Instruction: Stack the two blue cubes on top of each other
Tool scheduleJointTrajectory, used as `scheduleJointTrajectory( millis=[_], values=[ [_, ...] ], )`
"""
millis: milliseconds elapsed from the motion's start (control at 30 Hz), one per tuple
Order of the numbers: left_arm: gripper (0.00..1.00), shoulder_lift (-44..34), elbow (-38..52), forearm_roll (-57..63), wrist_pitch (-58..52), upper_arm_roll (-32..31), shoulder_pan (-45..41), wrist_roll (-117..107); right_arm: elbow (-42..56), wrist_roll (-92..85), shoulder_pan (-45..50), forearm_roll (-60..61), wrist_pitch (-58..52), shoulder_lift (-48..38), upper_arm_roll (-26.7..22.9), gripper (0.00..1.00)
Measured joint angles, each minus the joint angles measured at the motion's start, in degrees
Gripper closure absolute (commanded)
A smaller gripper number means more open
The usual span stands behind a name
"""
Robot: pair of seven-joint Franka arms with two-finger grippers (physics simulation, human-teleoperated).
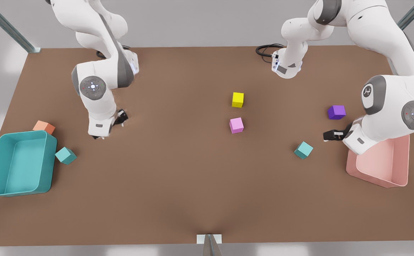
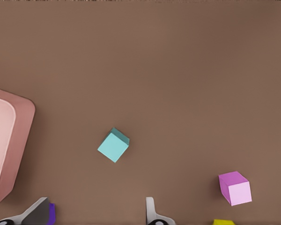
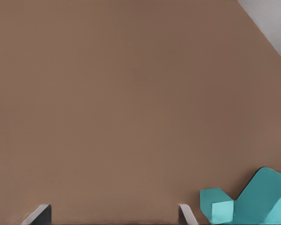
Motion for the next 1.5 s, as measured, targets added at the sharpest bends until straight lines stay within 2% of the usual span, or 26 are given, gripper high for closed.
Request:
scheduleJointTrajectory(
  millis=[100, 133, 200, 367, 467, 733, 1133, 1500],
  values=[
    [0.0, 0.1, -0.1, -0.1, 0.1, 0.1, 0.0, 0.3, -0.3, -7.3, -29.8, -0.3, 3.5, 0.8, 1.3, 0.0],
    [0.0, 0.1, -0.1, -0.1, 0.1, 0.1, -0.1, 0.3, -0.5, -9.4, -36.9, -0.4, 4.0, 0.8, 1.8, 0.0],
    [0.0, 0.1, -0.1, -0.1, 0.1, 0.1, -0.3, 0.4, -1.3, -13.1, -42.6, -0.4, 4.6, 0.6, 3.2, 0.0],
    [0.0, 0.4, -0.3, 0.0, 0.1, 0.1, -0.6, 0.5, -3.5, -19.7, -24.6, -0.4, 5.0, -0.1, 3.2, 0.0],
    [0.0, 0.5, -0.3, 0.0, 0.1, 0.0, -0.8, 0.6, -9.9, -22.9, -19.8, -0.8, 9.1, -0.2, 3.8, 0.0],
    [0.0, 0.6, -0.4, 0.2, 0.1, 0.0, -0.7, 0.7, -18.3, -30.3, -27.8, -2.8, 21.4, 1.7, 1.8, 0.0],
    [0.0, 0.7, -0.4, 0.4, 0.1, 0.1, -0.4, 1.0, -18.3, -37.2, -28.6, -3.0, 33.0, 9.9, -1.7, 0.0],
    [0.0, 0.6, -0.4, 0.4, 0.0, 0.0, -0.3, 1.2, -16.8, -40.0, -29.9, -2.6, 39.8, 17.7, -1.9, 0.0]
  ],
)
